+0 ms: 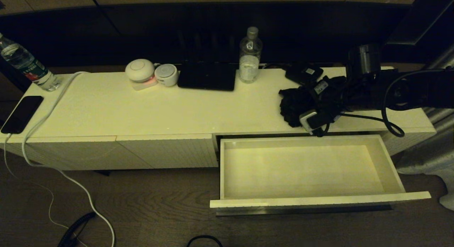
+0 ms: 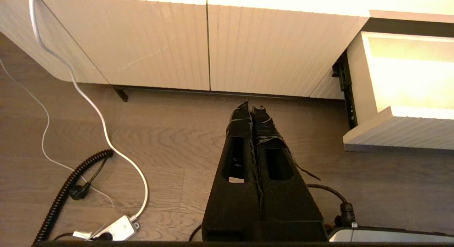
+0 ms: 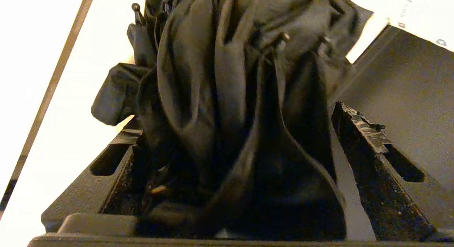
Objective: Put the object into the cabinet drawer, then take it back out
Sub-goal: Put the umbrella in the drawer
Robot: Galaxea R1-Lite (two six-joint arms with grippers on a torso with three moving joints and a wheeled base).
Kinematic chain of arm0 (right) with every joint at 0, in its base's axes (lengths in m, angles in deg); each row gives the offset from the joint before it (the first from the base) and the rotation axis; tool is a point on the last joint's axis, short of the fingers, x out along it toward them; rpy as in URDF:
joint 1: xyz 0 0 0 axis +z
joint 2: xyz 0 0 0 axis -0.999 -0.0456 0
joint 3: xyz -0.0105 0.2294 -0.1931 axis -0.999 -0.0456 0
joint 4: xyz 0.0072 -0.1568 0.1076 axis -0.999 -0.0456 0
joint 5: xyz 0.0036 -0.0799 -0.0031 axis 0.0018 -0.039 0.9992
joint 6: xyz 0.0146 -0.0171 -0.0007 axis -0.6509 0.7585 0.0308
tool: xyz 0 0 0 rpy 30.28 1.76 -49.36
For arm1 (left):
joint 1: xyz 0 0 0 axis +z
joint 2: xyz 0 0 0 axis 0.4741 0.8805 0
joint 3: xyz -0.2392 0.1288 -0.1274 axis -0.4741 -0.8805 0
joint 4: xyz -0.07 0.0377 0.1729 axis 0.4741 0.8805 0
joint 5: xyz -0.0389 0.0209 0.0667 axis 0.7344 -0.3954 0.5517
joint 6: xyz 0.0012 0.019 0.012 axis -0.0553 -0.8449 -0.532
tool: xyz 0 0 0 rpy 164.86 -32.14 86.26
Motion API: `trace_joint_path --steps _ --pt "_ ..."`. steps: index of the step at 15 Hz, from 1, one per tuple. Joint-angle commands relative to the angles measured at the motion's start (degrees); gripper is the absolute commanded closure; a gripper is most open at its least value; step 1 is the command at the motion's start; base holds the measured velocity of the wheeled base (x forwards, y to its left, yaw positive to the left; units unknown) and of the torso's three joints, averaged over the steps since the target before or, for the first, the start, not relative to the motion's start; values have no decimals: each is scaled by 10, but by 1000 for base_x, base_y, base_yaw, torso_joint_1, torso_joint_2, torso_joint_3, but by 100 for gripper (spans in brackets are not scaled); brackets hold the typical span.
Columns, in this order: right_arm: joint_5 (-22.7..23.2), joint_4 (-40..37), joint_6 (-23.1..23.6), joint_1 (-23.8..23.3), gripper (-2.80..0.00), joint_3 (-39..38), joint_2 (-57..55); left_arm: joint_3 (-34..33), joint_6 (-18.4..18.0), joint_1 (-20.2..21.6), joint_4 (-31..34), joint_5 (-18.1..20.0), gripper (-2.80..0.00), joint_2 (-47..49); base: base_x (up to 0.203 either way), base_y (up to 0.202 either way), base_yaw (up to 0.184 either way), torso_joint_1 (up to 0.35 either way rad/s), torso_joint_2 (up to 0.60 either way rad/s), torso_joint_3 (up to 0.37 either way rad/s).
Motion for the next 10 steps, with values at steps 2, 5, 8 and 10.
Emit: trace_joint_path --steps 2,5,8,10 --pt "1 1 6 1 -280 18 -20 0 1 0 0 0 0 -1 0 0 0 0 0 0" --pt "-2 0 5 1 -280 39 -33 -1 1 0 0 0 0 -1 0 0 0 0 0 0" --pt "-12 1 0 2 -280 41 -37 -1 1 0 0 0 0 -1 0 0 0 0 0 0" --pt "-13 1 -4 2 -280 41 -38 0 1 0 0 0 0 -1 0 0 0 0 0 0"
